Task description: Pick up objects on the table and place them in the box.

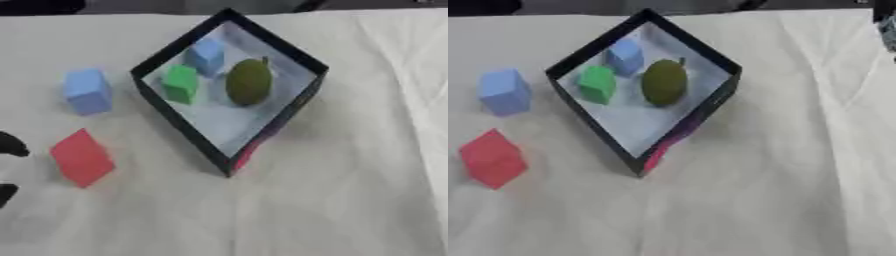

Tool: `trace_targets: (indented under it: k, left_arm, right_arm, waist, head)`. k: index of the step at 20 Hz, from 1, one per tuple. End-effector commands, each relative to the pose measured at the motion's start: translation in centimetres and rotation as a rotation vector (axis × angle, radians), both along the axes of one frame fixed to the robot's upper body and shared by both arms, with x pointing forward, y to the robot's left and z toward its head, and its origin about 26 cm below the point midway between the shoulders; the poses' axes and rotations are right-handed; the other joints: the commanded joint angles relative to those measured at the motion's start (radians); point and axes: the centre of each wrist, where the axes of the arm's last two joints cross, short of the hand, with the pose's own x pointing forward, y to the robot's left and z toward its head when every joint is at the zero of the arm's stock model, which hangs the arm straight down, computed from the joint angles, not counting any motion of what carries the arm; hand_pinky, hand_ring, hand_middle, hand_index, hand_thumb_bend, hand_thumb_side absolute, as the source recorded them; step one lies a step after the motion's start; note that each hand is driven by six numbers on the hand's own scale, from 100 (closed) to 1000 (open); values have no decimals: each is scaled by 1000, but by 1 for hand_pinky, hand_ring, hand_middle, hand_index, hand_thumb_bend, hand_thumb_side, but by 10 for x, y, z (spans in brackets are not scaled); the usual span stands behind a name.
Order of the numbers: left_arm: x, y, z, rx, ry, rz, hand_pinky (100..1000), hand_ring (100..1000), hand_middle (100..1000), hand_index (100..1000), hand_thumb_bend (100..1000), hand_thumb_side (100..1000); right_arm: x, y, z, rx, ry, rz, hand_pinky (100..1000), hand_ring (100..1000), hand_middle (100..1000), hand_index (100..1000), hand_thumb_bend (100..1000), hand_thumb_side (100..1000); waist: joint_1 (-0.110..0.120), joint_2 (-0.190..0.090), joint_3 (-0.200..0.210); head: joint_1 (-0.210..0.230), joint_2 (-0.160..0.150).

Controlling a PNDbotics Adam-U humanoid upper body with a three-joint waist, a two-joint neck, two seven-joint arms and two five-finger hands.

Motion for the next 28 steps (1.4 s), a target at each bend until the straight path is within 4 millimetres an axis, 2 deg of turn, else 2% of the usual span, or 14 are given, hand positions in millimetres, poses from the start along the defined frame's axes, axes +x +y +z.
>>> trace_targets:
  k: [1,6,7,13,15,18,20,28]
  left_arm:
    - [0,0,11,65,-40,11,912,875,816,877,256,784]
    - [-1,-1,9,72,-54,16,912,875,816,877,256,784]
    - [0,-1,9,73,-54,17,905,870,811,882,279,793]
    - [0,-3,7,66,-52,54,905,868,810,881,279,828]
    - [1,-4,8,51,-69,72,918,875,813,878,345,906]
    - [3,-6,11,17,-115,98,944,876,799,873,436,945]
    - [5,-9,14,-7,-155,109,981,871,774,865,496,931]
    - [17,-8,11,-85,-202,153,1000,894,781,899,493,901]
  right_arm:
    - [-3,-4,7,-14,-17,-22,912,757,715,846,100,492]
    - [-2,-4,6,-14,-16,-24,912,757,715,846,100,492]
    - [-2,-5,6,-13,-15,-24,911,754,711,843,100,492]
    - [-1,-6,3,-1,-1,-26,912,753,710,843,100,493]
    - [-1,-6,2,3,2,-27,912,752,710,842,100,494]
    - [-1,-7,0,6,9,-28,912,752,709,842,100,494]
    - [0,-7,-1,9,13,-29,912,751,708,841,100,495]
    - [1,-8,-2,20,22,-28,912,748,705,840,100,497]
  waist:
    - [13,-30,-1]
    - [13,-30,-2]
    - [13,-30,-2]
    - [14,-31,-4]
    - [14,-30,-5]
    - [15,-29,-8]
    - [16,-28,-10]
    - [20,-25,-20]
  head:
    - [5,-11]
    - [5,-11]
    - [5,-11]
    - [13,-12]
    - [16,-12]
    - [19,-13]
    - [20,-13]
    - [25,-14]
